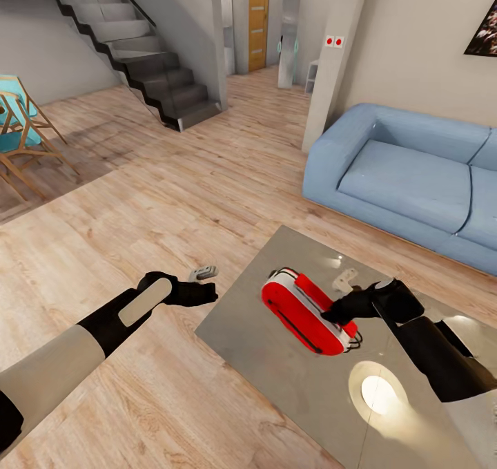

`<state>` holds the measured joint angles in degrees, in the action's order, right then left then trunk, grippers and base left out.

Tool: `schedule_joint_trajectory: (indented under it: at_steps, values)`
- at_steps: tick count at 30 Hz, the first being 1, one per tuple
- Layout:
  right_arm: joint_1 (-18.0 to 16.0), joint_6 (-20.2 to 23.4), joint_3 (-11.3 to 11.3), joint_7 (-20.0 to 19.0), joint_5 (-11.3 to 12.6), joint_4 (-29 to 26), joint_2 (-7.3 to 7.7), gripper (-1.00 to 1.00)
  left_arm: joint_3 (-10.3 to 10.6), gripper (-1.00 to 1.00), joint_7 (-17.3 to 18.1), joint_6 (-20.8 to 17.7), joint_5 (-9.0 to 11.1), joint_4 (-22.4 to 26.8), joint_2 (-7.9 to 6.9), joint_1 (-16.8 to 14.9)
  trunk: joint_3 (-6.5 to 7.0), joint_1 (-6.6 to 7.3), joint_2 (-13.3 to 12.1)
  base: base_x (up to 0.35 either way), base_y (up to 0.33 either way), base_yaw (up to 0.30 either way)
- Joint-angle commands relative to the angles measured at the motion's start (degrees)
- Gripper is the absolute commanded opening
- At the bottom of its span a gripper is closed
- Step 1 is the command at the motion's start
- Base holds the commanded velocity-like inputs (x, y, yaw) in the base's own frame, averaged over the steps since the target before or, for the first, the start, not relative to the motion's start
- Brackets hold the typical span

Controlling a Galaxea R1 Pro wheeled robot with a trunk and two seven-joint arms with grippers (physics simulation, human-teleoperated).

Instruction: Turn on the radio receiver that's on the table in the living room.

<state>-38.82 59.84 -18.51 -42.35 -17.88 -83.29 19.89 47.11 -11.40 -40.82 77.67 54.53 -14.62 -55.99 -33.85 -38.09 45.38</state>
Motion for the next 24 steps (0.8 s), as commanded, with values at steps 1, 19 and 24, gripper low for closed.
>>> schedule_joint_trajectory:
  at_steps: [1, 19, 24]
  values:
    - [0.0, 0.2, 0.0, 2.1, 0.9, 1.0, -0.35, -1.00, 0.0, -1.00, 0.0, 0.0, 0.0, 0.0, 0.01, 0.0, 0.01, 0.01, 0.0, 0.000, 0.000, 0.000]
    - [0.0, 0.2, 0.1, 16.1, 0.9, 11.1, -6.31, -1.00, 0.1, -1.00, 0.2, 0.3, 0.1, -1.8, 0.11, 0.0, 0.01, 0.01, 0.0, 0.000, 0.000, 0.000]
    - [0.0, 0.2, 0.2, 18.6, 1.0, 11.8, -6.54, -1.00, 0.1, -1.00, 0.3, 0.3, 0.1, -2.0, 0.13, 0.0, 0.01, 0.01, 0.0, 0.000, 0.000, 0.000]
